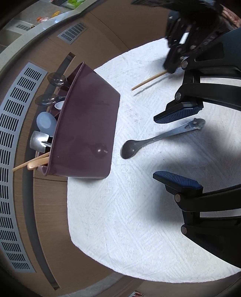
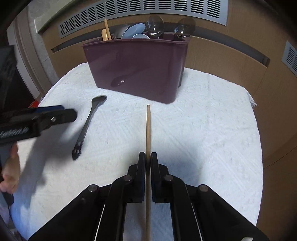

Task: Organize utensils
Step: 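Grasp the last wooden chopstick with the right tool, then grasp the dark metal spoon by its handle with the left tool while the right holds the chopstick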

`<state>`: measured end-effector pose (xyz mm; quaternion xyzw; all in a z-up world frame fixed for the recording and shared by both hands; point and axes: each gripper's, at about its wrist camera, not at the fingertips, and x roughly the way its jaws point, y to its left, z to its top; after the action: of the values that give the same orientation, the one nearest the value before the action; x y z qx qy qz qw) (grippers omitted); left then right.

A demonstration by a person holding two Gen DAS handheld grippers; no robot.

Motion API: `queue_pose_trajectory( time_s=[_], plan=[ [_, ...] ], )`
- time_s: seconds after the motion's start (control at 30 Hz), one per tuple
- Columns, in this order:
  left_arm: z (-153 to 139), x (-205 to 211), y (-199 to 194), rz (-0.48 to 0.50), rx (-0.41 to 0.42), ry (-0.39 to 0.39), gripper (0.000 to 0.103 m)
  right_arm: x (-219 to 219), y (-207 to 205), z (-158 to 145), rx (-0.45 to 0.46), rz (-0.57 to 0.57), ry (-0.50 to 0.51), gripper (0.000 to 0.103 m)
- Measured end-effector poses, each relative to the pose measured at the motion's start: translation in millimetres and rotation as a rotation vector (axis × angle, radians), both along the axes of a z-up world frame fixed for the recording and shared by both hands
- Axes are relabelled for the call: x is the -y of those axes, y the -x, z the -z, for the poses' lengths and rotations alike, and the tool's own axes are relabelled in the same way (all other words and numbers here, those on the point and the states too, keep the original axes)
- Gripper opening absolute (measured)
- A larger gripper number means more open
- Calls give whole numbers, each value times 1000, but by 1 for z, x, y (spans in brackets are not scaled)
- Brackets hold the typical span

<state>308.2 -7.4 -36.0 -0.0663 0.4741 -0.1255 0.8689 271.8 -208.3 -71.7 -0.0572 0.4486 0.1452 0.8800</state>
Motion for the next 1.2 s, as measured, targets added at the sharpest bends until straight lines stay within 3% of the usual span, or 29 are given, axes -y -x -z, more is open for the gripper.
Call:
queue_pose_trajectory(
  time_s=[0.17,0.33,0.53,0.7,1.0,1.2],
  plan=[
    [7,12,-28,-13,-31,-37,54,14,23,0,-13,16,-28,4],
    [16,34,-49,-3,-35,-153,50,24,32,3,-24,42,-48,5],
    [19,44,-49,33,-6,-218,26,25,39,1,-14,32,-38,5],
    [20,40,-27,79,12,-232,15,25,37,-2,-19,33,-37,5],
    [15,11,41,177,4,-234,14,19,37,-4,-34,20,-25,6],
    [14,-7,68,191,-17,-233,15,12,31,-8,-30,-3,-9,10]
  ],
)
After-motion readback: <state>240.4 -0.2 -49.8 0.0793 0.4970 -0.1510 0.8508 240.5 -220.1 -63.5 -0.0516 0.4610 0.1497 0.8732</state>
